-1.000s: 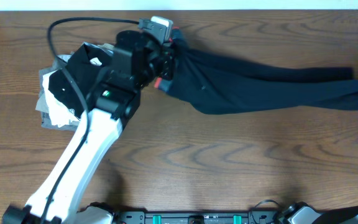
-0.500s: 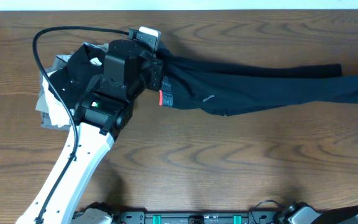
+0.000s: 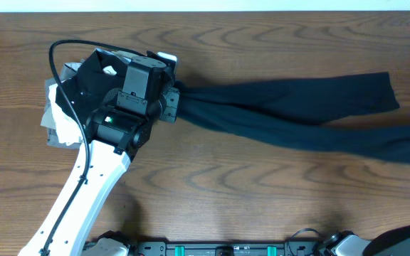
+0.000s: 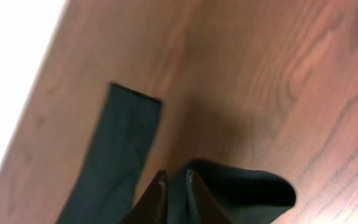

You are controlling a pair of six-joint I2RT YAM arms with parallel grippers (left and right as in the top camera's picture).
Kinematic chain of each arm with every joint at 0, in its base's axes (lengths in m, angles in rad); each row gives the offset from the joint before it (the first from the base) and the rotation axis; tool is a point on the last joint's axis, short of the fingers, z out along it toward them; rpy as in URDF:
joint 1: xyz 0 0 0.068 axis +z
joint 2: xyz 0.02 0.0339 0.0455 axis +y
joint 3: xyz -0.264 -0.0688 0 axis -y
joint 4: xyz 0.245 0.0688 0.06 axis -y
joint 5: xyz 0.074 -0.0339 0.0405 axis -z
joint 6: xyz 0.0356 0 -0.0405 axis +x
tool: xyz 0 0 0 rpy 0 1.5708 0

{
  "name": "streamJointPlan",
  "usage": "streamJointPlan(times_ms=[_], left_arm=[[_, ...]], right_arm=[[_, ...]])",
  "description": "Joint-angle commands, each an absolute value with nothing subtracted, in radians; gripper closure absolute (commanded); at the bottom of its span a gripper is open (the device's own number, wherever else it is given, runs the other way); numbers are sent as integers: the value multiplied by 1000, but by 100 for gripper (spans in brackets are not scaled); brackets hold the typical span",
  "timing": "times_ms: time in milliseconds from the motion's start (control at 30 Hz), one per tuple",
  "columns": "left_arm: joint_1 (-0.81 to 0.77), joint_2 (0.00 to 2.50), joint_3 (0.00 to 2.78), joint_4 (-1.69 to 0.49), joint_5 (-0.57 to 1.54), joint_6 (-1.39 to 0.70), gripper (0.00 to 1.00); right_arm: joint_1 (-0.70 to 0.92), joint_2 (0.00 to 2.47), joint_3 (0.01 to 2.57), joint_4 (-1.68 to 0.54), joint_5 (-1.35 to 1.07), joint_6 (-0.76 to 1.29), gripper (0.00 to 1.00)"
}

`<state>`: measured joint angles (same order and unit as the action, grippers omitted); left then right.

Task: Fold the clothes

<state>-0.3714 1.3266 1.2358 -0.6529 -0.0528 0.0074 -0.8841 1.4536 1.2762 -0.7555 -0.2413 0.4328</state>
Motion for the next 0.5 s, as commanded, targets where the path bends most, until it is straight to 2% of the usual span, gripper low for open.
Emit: streamJointPlan(times_ms=[0,233,467], left_arm=[[-369,1304,1243,-652,-88,-4,94],[-369,1308,1243,-625,-88,-4,94],[-369,1308,1243,-612,-88,-4,94]], right_arm=[[-880,1532,1266,-797,-208,422,89],[-820,1700,1261,-854,-231,299,88],[-809,1793,1261,-917,-222,155,71]])
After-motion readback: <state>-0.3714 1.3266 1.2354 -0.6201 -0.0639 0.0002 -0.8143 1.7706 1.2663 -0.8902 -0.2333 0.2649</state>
